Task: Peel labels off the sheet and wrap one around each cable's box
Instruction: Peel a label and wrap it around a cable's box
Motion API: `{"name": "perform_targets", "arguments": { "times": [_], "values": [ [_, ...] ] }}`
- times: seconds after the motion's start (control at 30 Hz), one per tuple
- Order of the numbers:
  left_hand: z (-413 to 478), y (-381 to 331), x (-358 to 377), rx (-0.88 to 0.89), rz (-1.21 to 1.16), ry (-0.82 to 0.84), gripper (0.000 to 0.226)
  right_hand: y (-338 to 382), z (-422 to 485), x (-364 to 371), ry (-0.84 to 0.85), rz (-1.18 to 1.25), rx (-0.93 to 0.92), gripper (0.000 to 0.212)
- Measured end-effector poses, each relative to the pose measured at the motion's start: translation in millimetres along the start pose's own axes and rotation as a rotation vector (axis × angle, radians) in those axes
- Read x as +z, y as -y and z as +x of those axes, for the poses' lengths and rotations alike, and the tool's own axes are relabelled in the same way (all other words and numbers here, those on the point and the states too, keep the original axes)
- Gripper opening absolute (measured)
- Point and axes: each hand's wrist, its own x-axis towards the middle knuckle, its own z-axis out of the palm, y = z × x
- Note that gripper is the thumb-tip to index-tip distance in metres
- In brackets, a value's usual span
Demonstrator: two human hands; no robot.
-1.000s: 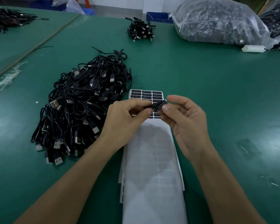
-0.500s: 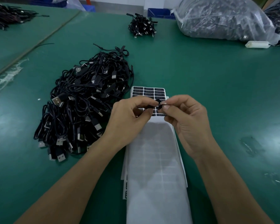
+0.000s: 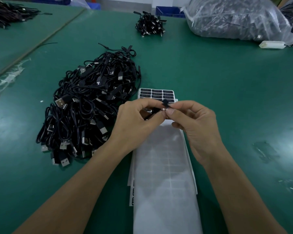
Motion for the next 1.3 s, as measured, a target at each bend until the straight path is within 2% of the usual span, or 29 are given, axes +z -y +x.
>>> {"name": "perform_targets", "arguments": {
  "times": [0.63,0.77,0.93,1.0,1.3],
  "values": [
    [0,-4,1,-0.026,-0.003,-0.036,0.006,-4,0,0,-0.014,0.027,0.067,0.021],
    [1,-1,0,-0.029,0.013,-0.043,0.021,-4,0,-1,-0.023,0.009,0.067,0.014],
    [2,-3,1,-0.033,0.039,-0.027,0.018,-3,-1,-1,-0.076,-0.076,-0.008,0.008],
    [2,-5,1,-0.037,0.04,-0.018,0.006,-2,-1,-1,-0.089,-0.086,-0.052,0.01],
    [-1,-10,3,-0.024,0.037,0.005,0.013,-1,-1,-1,-0.119,-0.168,-0.064,0.019]
  ]
}}
